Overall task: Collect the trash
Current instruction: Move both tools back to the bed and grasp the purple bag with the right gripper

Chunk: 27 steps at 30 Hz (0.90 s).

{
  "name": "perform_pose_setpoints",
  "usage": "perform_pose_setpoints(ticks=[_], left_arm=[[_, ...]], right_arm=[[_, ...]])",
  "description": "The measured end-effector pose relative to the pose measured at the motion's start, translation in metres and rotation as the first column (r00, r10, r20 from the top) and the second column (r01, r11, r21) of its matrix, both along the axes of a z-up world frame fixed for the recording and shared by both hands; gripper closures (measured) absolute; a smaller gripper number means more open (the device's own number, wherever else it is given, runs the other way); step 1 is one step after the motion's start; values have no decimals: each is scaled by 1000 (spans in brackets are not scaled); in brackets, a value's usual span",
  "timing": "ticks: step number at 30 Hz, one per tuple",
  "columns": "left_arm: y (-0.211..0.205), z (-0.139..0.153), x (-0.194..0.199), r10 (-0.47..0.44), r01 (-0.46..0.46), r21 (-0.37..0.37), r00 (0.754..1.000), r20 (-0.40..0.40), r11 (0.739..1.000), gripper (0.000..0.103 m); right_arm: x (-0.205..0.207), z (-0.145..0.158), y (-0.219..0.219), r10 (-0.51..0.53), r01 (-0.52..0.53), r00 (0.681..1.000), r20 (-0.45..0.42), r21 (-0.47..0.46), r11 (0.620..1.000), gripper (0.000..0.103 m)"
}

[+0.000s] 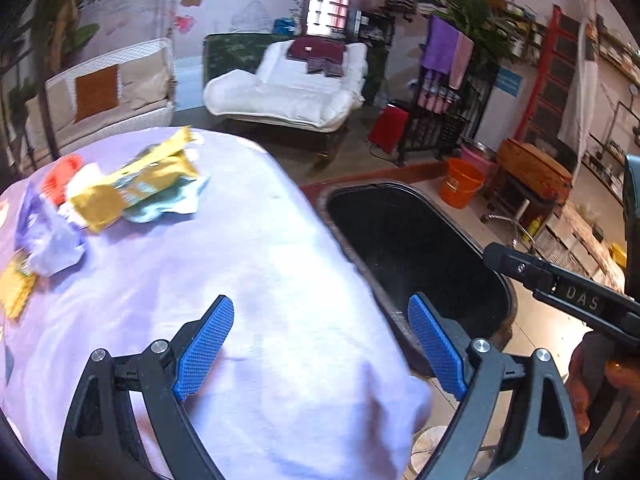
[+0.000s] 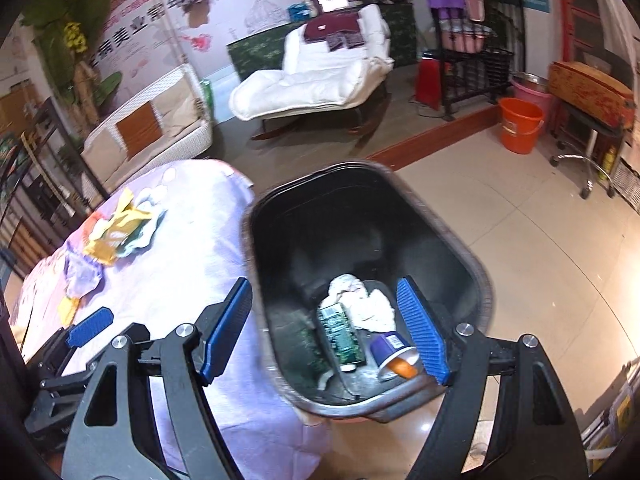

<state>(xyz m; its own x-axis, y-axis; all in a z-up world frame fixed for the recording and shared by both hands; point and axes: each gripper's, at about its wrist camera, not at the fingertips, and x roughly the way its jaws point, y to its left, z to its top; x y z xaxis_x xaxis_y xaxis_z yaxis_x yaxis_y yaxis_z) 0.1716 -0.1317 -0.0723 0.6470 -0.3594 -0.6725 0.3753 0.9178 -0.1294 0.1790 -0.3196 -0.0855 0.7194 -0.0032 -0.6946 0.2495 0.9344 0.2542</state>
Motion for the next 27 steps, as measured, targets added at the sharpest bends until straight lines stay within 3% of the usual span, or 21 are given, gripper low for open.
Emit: perform_pose_setpoints(ticks=[5,13,18,27], left_arm=[[44,4,3,112,-112,-25,994,-10,993,15],[118,2,-1,264,-265,-30,964,-34,964,15],[161,3,-4,342,-343,-28,939,-32,939,15],[214,3,-8,430,-431,-12,902,-42,902,15]], right_arm=[[14,3,38,118,-118,993,1,-5,993,28],[33,6,95,299,-299,954,-8,12,954,28],[48,10,139,426,-426,905,-8,29,904,28],[94,19,238,631,-631,776,-4,35,775,28]])
